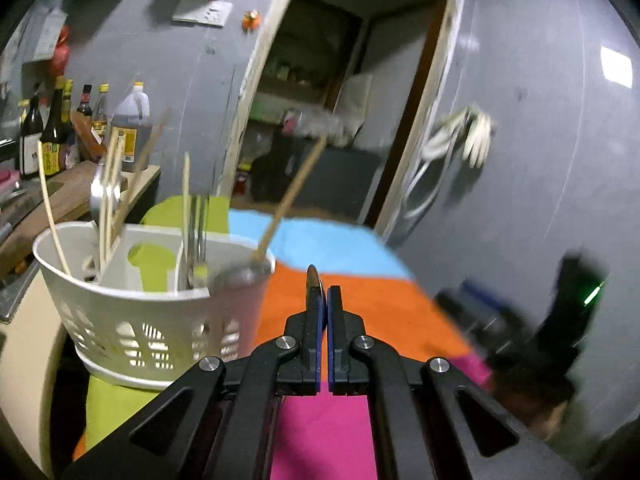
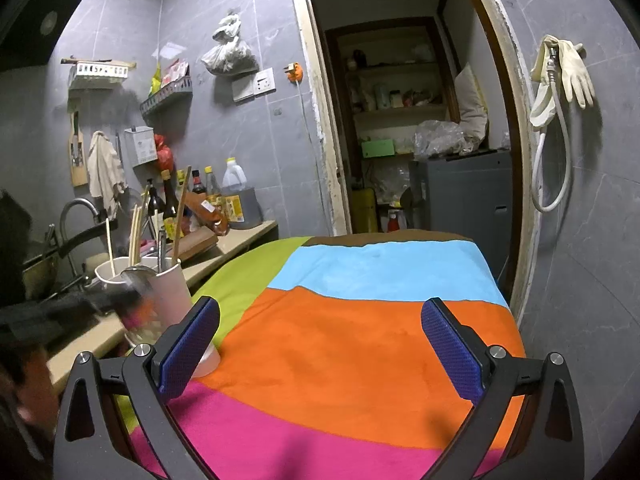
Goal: Organize utensils
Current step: 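Lower the left tool to the silver spoon beside the basket and grasp it, then lift the spoon with the left tool and carry it over the basket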
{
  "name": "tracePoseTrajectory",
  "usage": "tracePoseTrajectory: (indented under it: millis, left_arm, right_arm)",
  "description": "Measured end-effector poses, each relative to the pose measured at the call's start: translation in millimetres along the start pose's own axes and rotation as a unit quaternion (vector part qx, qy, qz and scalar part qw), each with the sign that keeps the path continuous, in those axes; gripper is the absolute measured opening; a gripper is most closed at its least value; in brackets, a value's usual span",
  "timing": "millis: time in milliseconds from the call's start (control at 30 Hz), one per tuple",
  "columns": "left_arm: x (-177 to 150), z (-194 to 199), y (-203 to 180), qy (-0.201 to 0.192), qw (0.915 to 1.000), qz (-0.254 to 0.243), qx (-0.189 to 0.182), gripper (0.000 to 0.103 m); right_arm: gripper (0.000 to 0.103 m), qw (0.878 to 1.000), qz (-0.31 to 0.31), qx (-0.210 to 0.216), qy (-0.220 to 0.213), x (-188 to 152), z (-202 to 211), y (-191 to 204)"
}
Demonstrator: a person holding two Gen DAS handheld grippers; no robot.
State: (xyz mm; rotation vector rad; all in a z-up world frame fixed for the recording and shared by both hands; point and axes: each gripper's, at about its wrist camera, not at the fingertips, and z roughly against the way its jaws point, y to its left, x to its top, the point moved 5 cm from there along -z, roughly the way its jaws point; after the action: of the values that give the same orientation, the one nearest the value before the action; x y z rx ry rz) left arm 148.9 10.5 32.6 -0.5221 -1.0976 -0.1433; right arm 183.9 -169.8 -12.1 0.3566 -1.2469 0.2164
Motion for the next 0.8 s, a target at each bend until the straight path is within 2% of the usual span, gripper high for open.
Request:
tracePoseTrajectory:
  millis: [200, 333, 433, 600, 700, 800]
  left_arm:
    - [50.0, 46.5, 5.3, -0.051, 0.9978, 0.030, -0.029, 0.000]
    - [98.1, 65.8, 18.4, -0.112, 0.9931, 0.032, -0.011, 0.000]
    - [121.0, 57.6, 42.6, -0.137, 0.9894, 0.048, -0.001, 0.000]
    - [129.9, 31.0, 103.2, -0.151, 0.9848, 0.083, 0.024, 0.000]
    - [121.4, 26.9, 124.6, -0.151, 0.9829, 0.099, 0.037, 0.000]
    - [116.2, 34.8, 140.0, -0.161, 0.9790, 0.120, 0.032, 0.000]
  right_arm:
    - [0.102, 1.000, -0.001, 0.000, 0.000, -3.2, 1.2, 4.7]
    - [0.102, 1.000, -0.002, 0.001, -0.001, -3.3, 2.0, 5.1]
    - [0.102, 1.000, 0.001, -0.001, -0.003, -3.4, 2.9, 7.2]
    - [0.102, 1.000, 0.009, -0.010, -0.015, -0.9, 9.7, 11.5]
    - [0.102, 0.999, 0.019, -0.015, -0.021, 1.6, 13.5, 13.9]
    - [0.102, 0.999, 0.023, -0.013, -0.020, 2.4, 10.8, 15.2]
